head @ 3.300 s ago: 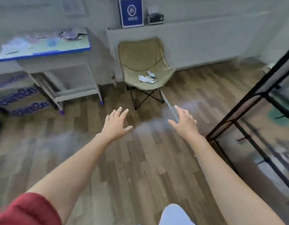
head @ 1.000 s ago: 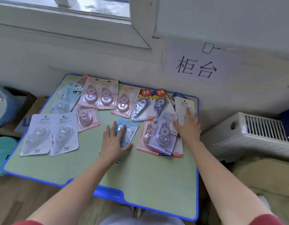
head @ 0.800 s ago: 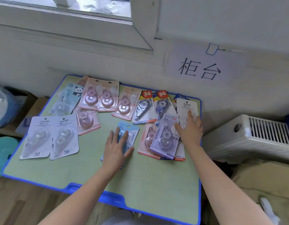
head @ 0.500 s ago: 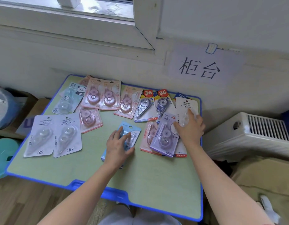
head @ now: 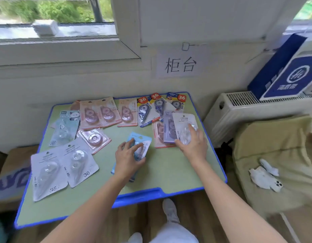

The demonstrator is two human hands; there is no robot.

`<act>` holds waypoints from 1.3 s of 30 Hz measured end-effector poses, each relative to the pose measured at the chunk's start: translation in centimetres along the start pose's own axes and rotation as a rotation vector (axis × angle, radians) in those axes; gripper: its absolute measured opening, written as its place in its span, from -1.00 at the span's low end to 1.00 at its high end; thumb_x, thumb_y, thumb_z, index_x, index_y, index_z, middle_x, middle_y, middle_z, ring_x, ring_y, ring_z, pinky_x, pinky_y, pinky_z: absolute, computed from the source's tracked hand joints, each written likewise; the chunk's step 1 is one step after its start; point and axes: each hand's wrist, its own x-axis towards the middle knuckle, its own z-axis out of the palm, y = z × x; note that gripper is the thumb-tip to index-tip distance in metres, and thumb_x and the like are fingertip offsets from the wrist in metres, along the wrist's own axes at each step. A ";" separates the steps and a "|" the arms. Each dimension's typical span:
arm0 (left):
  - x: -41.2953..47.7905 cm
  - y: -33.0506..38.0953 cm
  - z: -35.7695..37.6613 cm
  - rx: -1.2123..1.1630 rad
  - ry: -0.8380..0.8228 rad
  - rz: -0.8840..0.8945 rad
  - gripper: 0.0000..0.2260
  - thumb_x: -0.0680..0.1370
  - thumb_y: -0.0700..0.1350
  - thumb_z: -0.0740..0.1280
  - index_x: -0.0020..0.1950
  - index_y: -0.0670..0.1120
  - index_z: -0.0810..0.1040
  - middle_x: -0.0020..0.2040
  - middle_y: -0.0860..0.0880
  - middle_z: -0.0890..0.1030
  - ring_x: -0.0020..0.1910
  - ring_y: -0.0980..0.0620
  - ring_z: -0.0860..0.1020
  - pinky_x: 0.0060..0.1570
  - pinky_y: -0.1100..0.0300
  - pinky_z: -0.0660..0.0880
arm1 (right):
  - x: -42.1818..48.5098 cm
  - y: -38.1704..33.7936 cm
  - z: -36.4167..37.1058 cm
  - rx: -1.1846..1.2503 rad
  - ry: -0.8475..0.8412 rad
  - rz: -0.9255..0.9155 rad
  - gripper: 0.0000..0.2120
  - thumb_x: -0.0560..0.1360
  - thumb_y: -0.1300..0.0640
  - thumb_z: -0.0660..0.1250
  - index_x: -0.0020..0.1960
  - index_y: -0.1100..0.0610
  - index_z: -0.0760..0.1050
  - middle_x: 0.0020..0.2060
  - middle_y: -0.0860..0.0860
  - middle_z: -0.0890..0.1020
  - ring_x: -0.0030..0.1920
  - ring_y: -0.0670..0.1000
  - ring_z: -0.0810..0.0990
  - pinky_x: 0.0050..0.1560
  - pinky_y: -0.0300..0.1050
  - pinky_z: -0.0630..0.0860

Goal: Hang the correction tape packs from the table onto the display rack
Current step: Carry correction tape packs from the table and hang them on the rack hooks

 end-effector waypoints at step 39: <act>-65.2 24.3 26.9 0.148 -0.793 1.318 -0.57 0.44 -0.08 0.44 0.30 0.10 0.54 0.45 0.01 0.35 0.39 -0.13 0.23 0.27 0.01 0.15 | -80.1 38.4 -13.8 0.235 0.820 1.199 -0.30 0.38 -0.08 0.46 0.45 -0.05 0.29 0.39 -0.03 0.27 0.33 0.11 0.33 0.30 -0.03 0.31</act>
